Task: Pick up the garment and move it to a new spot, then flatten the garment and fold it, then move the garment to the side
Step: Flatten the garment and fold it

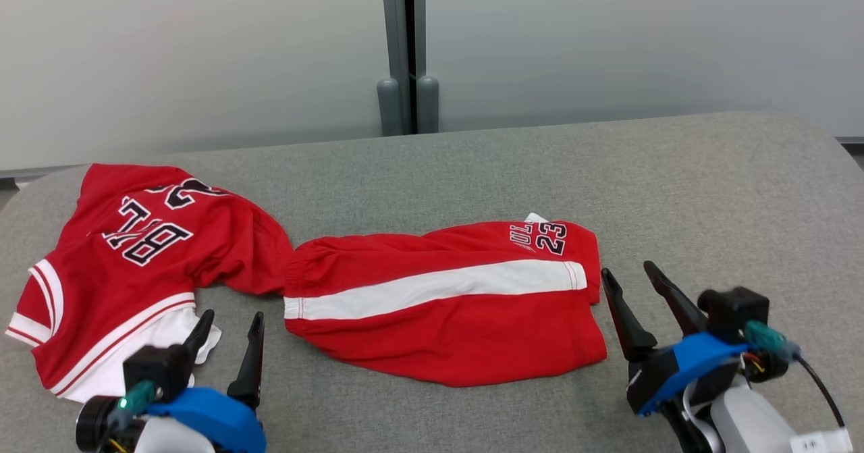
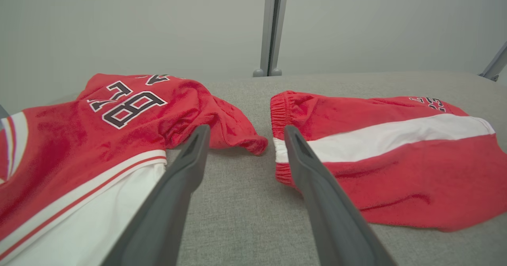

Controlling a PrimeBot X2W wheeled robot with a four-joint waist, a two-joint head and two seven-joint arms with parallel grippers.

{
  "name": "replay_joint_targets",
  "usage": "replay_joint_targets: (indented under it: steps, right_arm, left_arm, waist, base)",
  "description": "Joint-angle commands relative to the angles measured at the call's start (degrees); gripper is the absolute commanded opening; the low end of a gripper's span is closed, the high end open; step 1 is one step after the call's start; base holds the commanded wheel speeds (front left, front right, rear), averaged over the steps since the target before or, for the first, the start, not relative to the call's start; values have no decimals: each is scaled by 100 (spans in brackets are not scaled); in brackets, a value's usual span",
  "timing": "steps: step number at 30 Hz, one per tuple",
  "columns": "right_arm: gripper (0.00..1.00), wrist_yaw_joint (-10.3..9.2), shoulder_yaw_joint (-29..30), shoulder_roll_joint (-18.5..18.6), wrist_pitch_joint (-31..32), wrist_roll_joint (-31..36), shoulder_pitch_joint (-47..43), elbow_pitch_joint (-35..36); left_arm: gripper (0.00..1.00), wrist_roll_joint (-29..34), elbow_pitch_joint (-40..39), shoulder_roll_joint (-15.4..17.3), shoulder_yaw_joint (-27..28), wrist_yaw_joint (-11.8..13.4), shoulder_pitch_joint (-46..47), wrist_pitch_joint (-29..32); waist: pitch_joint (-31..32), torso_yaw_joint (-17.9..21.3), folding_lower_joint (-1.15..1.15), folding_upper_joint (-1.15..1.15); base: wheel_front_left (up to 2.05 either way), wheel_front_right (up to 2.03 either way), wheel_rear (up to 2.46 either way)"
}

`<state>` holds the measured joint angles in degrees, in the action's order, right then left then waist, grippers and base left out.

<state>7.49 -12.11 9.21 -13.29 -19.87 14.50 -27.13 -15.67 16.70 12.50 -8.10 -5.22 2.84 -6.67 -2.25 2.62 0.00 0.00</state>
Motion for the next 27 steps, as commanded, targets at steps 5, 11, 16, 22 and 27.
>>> replay_joint_targets:
  steps: [5,11,16,22,27]
  right_arm:
    - [100,1,-490,252,947,-475,765,-590]
    - [100,1,-879,328,1756,-880,1459,-1051]
    - [100,1,-996,214,2161,-1019,1866,-1394]
    - [100,1,-1034,183,2404,-1080,2094,-1660]
    - [100,1,-1156,203,2446,-1129,2198,-1733]
  left_arm:
    - [100,-699,-434,498,-454,-213,358,1622]
    - [100,-1311,-911,916,-870,-238,607,2762]
    - [100,-1593,-986,1050,-1237,-227,813,2881]
    - [100,-1700,-803,1070,-1549,-228,1082,2677]
    - [100,-1717,-465,1012,-1705,-229,1319,2389]
  waist:
    - [-210,-83,0,0]
    - [-540,-92,0,0]
    - [-742,-117,0,0]
    - [-902,-137,0,0]
    - [-1085,-129,0,0]
  base:
    - [0,0,0]
    - [0,0,0]
    - [0,0,0]
    - [0,0,0]
    - [0,0,0]
